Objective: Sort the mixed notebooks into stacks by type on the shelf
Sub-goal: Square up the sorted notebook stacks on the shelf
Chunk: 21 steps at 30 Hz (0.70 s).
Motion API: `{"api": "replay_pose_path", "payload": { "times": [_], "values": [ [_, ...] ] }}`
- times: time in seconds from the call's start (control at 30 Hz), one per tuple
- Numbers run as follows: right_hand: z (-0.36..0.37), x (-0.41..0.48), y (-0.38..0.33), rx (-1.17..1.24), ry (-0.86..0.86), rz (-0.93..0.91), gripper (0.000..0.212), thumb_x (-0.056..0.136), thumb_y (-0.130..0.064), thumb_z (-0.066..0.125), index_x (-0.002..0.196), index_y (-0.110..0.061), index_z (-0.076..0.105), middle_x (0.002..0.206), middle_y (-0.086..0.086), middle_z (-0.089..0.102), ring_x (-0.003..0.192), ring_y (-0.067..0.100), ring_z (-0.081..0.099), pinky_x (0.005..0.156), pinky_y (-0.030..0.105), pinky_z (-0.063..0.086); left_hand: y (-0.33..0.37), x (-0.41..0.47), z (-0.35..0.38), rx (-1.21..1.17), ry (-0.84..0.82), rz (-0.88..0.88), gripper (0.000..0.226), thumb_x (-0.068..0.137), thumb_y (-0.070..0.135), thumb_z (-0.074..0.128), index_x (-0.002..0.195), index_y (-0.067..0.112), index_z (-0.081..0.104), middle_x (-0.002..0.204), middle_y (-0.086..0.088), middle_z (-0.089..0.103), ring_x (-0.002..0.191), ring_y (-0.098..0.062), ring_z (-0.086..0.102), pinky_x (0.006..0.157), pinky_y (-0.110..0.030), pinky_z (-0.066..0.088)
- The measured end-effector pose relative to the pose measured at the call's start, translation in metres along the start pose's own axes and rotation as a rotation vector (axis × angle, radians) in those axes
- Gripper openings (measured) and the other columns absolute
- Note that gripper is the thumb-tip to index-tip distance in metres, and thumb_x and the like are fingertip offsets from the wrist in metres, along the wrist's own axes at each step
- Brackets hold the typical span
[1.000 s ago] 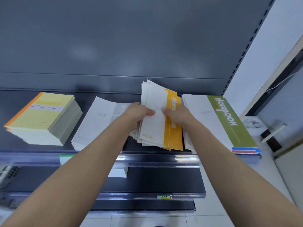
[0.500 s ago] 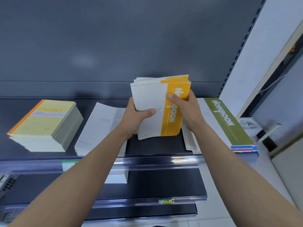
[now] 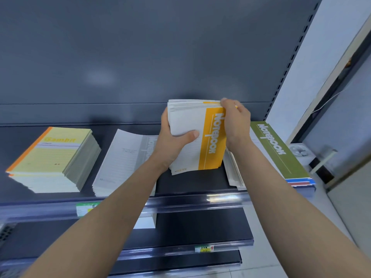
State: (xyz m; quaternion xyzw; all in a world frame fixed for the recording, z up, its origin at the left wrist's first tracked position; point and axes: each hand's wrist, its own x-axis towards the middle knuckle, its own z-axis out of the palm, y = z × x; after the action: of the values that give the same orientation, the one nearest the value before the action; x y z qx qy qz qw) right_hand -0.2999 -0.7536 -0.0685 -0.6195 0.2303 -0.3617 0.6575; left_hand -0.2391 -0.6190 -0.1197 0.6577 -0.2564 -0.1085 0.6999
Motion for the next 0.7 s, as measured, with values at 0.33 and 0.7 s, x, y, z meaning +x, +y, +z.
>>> {"api": "replay_pose_path", "payload": {
  "times": [0.33, 0.7],
  "values": [
    [0.004, -0.002, 0.005, -0.043, 0.021, 0.021, 0.045, 0.094, -0.043, 0.044, 0.056, -0.023, 0.034, 0.046, -0.009, 0.048, 0.044, 0.002, 0.047, 0.054, 0.016, 0.044, -0.027, -0.007, -0.001, 0.165, -0.004, -0.156, 0.060, 0.080, 0.019, 0.073, 0.120, 0.025, 0.029, 0.120, 0.003, 0.051, 0.110, -0.016, 0.050, 0.089, -0.032, 0.048],
    [0.007, -0.004, 0.000, 0.040, 0.058, 0.055, 0.037, 0.090, -0.020, 0.047, 0.056, -0.022, 0.032, 0.044, -0.007, 0.040, 0.043, 0.006, 0.039, 0.052, 0.021, 0.036, -0.030, -0.015, 0.000, 0.132, -0.016, -0.176, 0.053, 0.084, 0.014, 0.069, 0.123, 0.019, 0.034, 0.120, 0.003, 0.051, 0.113, -0.016, 0.050, 0.084, -0.024, 0.043]
  ]
}}
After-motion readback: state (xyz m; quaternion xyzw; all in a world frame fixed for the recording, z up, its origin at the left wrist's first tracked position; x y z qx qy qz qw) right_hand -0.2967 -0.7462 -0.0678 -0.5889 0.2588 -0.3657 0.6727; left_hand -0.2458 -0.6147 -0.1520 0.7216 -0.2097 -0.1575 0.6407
